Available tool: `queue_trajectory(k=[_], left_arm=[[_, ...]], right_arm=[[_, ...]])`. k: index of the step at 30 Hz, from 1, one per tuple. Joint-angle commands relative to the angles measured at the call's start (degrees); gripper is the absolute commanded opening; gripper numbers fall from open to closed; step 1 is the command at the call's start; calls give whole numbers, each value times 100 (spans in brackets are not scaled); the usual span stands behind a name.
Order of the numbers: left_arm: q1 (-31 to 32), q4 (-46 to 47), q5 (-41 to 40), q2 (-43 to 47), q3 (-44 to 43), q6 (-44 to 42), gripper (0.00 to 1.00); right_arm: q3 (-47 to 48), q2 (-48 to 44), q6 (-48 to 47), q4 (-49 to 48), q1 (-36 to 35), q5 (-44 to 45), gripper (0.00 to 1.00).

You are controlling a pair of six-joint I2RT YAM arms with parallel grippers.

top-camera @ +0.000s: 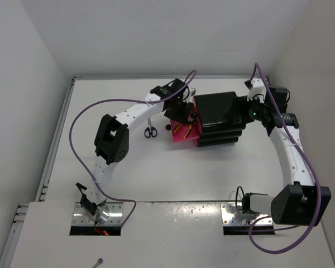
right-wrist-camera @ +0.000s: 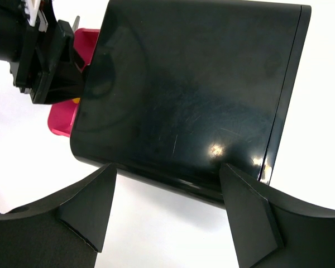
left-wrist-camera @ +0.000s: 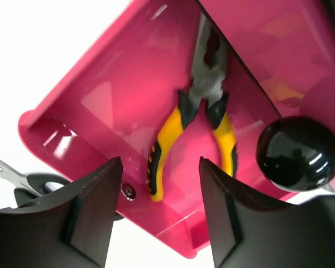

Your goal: Sort the tools into containers

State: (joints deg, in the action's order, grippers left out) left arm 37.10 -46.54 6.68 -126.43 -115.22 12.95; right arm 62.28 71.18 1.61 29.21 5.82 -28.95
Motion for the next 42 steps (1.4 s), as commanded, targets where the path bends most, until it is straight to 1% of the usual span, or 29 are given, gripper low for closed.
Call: queue_trajectory(k=[1, 4, 7, 8, 10, 11, 12, 13, 14, 16, 17, 18, 20, 21, 22, 23, 24, 25, 26, 27, 28, 29, 30, 32, 35, 36, 39, 42], left_arm=[[34, 198, -201, 48, -281, 15, 65], [34, 251, -299, 232, -282, -38, 66], [-141, 373, -106, 591, -282, -38, 66], [-194, 435, 121, 689, -282, -108, 66], [-274, 436, 272, 891, -282, -292, 65], [-335, 436, 395, 1127, -195, -432, 59], [-335, 436, 396, 1269, -133, -434, 56], [-466, 436, 474, 1401, -37, -434, 53], [-528, 488, 614, 1706, 260, -486, 48], [-765, 672, 773, 2068, 726, -486, 45], [-879, 864, 913, 2253, 981, -434, 45], [-1159, 997, 1375, 2603, 1593, -373, 45], [-1494, 1313, 2027, 2895, 2255, -311, 45], [-1669, 1576, 2761, 2992, 2824, -241, 45], [-1993, 1691, 3152, 3062, 3090, -179, 45], [-2162, 1988, 4026, 3063, 3363, -74, 50], [-2468, 2191, 4513, 3063, 3914, 22, 52], [-2601, 2472, 4996, 3063, 4206, 171, 55], [-2725, 2779, 5393, 2993, 4479, 373, 62], [-2830, 3522, 5980, 2993, 4943, 949, 64], [-2971, 3904, 6247, 2897, 5113, 1233, 65], [-2972, 4212, 6441, 2722, 5210, 1471, 65], [-3033, 4328, 6582, 2598, 5211, 1569, 65], [-3033, 4329, 6872, 2265, 5027, 1570, 65], [-2981, 4329, 7014, 1965, 4790, 1570, 64], [-2981, 4329, 7075, 1860, 4729, 1570, 59], [-2981, 4277, 7190, 1403, 4482, 1570, 52], [-2928, 4224, 7242, 972, 4263, 1517, 51]], right_arm=[[-58, -139, -73, -144, 15, -23, 75], [-58, -139, -73, -144, 15, -23, 75], [-58, -139, -73, -144, 15, -23, 75], [-58, -139, -73, -144, 15, -23, 75], [-58, -139, -73, -144, 15, -75, 75], [-58, -139, -12, -144, 15, -76, 75], [-58, -139, -11, -144, 15, -76, 75], [-58, -139, -11, -144, 15, -76, 75], [-58, -139, 50, -196, 15, -76, 75], [-58, -139, 50, -197, -46, -76, 75], [-58, -139, 102, -197, -46, -76, 75], [-58, -139, 103, -257, -46, -137, 75], [-58, -87, 208, -258, -46, -190, 75], [-58, -86, 208, -258, -46, -190, 75], [-58, -86, 208, -258, -46, -251, 75], [-58, -26, 208, -258, -46, -252, 75], [-58, -25, 261, -258, -46, -304, 75], [-58, -25, 261, -258, -46, -304, 75], [-58, -25, 261, -258, -46, -304, 75], [-6, -25, 261, -258, -46, -304, 75], [-5, -25, 261, -258, -46, -356, 75], [-5, 27, 261, -258, -46, -357, 75], [-5, 28, 261, -258, -46, -357, 75], [-5, 28, 261, -205, -46, -357, 75], [-5, 81, 261, -205, -46, -410, 75], [-5, 141, 261, -205, -46, -410, 75], [-5, 142, 314, -205, -46, -410, 75], [-5, 195, 314, -205, -46, -410, 75]])
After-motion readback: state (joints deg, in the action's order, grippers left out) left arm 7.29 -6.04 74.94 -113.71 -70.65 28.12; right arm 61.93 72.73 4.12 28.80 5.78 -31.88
